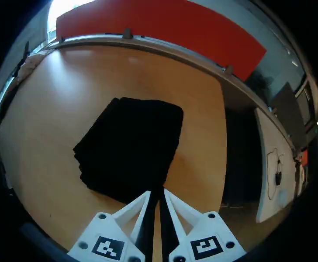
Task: Fold towel
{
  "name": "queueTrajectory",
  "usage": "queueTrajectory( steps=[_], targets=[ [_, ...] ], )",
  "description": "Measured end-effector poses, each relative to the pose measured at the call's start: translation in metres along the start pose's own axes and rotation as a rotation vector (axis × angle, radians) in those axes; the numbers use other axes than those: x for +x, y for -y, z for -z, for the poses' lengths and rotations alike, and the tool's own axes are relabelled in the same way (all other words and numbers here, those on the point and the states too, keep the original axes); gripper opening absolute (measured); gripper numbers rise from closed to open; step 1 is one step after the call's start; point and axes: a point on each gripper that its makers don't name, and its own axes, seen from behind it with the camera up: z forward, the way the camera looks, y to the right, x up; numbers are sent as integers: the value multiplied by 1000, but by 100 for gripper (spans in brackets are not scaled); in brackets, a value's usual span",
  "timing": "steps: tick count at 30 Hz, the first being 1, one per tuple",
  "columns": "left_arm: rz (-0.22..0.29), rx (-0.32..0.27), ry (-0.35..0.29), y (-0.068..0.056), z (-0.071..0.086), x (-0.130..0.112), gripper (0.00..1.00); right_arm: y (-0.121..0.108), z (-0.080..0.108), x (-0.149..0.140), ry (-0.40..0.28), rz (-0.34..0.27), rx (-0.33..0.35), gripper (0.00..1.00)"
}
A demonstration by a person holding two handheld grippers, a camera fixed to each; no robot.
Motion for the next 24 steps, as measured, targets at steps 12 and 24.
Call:
queueTrajectory(
  steps=[12, 24],
  targets=[
    [4, -6, -3, -1, 0, 0, 96, -5, 2, -3, -13, -29, -42, 35],
    [3, -12, -7, 1, 1, 1, 96, -10, 6, -8, -9, -30, -86, 96]
  ],
)
